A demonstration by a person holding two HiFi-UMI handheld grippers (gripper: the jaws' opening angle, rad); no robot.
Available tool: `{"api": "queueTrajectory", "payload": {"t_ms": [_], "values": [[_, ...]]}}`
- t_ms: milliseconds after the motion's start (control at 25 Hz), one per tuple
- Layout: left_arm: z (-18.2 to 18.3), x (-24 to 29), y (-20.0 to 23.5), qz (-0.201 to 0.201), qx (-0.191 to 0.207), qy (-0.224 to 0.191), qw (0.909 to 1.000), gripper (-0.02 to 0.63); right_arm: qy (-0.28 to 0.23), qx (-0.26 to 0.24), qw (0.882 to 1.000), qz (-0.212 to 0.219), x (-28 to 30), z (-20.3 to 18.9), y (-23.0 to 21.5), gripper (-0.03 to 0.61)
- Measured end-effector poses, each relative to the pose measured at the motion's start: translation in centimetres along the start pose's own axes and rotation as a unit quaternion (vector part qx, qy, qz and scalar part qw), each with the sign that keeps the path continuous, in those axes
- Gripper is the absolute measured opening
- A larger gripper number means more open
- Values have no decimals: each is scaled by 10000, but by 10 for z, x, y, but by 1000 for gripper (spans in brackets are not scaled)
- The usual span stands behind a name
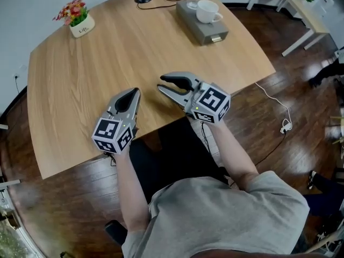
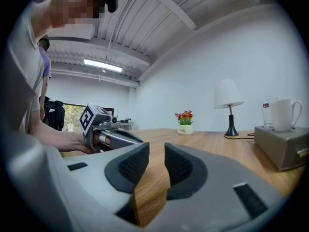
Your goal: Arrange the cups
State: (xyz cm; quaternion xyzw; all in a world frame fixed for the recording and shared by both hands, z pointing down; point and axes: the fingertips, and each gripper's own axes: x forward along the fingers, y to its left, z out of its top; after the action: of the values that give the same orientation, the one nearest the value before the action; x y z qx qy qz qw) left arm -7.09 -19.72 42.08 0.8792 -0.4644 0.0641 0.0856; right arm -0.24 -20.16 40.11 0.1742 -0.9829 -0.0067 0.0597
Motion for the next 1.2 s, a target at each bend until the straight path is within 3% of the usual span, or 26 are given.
{"api": "queueTrajectory", "payload": {"t_ms": [200,1200], "values": [[3,-2,5,192,-2,-126,9997,9,94,-5,9999,36,-3,-4,2,94],[4,-3,6,220,2,-112,9997,9,184,102,9998,23,-3,-7,0,94]]}}
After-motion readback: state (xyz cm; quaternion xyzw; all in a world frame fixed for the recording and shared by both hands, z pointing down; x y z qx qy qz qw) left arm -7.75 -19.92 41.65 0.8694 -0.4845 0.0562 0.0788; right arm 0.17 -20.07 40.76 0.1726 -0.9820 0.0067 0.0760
